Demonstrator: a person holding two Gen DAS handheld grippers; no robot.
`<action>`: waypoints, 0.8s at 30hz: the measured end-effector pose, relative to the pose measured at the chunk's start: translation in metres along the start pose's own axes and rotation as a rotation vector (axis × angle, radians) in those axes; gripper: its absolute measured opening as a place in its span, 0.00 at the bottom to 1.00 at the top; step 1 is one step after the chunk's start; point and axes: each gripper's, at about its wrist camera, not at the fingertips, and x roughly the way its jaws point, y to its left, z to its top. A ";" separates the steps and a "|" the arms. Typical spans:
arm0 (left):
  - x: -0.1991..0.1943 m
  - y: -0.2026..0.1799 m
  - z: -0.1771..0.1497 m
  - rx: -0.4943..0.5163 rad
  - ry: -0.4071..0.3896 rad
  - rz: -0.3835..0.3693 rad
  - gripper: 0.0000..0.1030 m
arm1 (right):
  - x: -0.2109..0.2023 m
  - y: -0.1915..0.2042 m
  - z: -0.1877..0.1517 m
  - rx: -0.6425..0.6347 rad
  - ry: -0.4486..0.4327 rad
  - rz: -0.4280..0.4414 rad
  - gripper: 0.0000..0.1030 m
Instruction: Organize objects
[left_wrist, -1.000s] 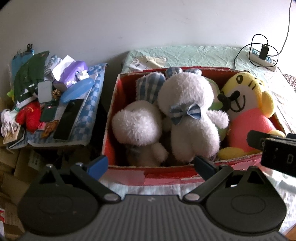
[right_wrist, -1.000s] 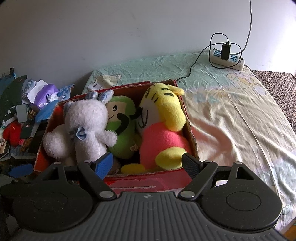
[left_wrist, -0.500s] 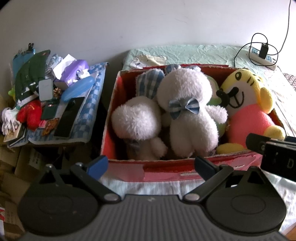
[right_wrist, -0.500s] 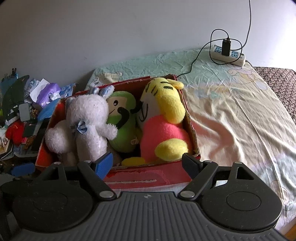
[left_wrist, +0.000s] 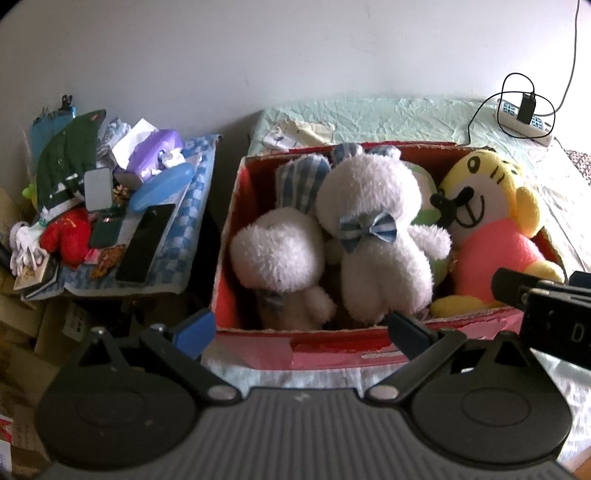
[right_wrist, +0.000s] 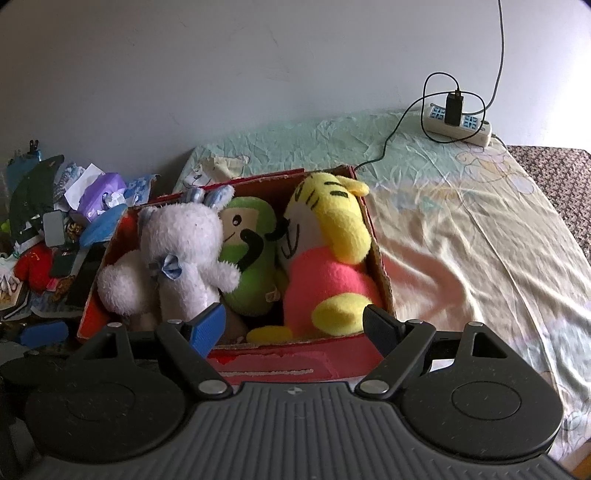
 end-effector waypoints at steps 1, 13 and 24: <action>0.000 0.000 0.000 0.001 0.002 -0.001 0.97 | 0.001 0.000 0.001 -0.001 0.002 -0.002 0.81; 0.006 0.001 0.005 -0.009 0.005 -0.012 0.97 | 0.006 0.000 0.006 0.003 0.007 -0.008 0.81; 0.014 0.001 0.017 -0.007 -0.007 -0.012 0.97 | 0.013 -0.002 0.017 0.022 -0.014 -0.003 0.81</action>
